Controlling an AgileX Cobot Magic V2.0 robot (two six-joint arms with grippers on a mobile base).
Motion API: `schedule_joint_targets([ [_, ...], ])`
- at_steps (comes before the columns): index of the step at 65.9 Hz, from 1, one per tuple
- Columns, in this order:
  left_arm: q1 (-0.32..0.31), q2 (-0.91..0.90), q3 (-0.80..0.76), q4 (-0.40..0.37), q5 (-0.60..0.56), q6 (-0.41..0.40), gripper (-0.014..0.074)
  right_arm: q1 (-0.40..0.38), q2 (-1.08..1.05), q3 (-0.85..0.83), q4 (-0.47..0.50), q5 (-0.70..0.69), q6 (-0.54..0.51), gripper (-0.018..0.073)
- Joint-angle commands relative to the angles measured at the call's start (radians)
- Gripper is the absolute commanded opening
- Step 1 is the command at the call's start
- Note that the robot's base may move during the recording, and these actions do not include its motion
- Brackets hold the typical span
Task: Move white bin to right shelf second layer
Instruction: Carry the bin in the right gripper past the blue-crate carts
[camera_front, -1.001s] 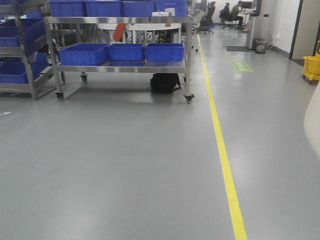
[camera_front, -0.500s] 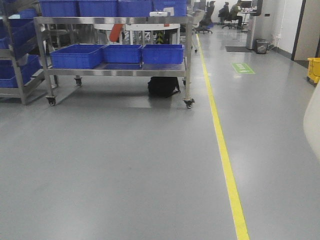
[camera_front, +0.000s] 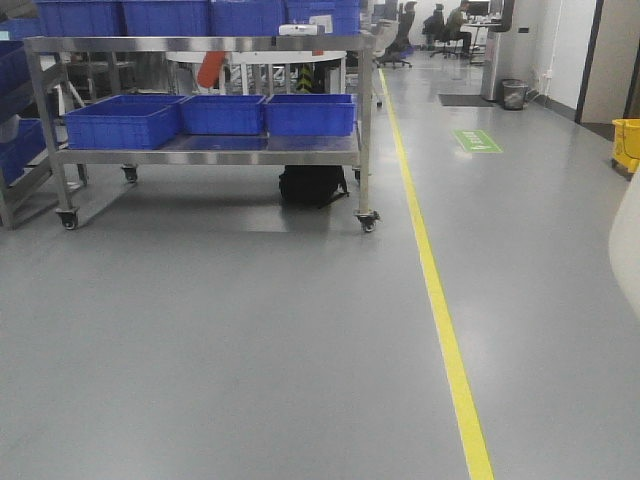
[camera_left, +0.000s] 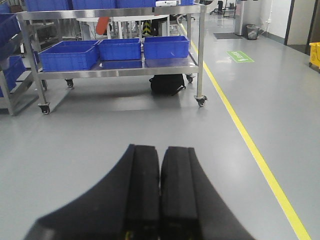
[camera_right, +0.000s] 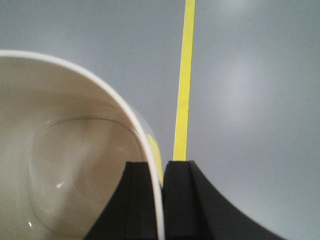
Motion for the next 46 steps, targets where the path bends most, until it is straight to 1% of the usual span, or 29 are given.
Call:
schedule_joint_targets([
  [1, -0.003, -0.015, 0.037, 0.000, -0.087, -0.003, 0.0085, -0.003, 0.001, -0.028, 0.002, -0.075, -0.005, 0.0046],
  [46, -0.003, -0.015, 0.037, 0.000, -0.087, -0.003, 0.0085, -0.003, 0.001, -0.028, 0.002, -0.074, -0.005, 0.0046],
])
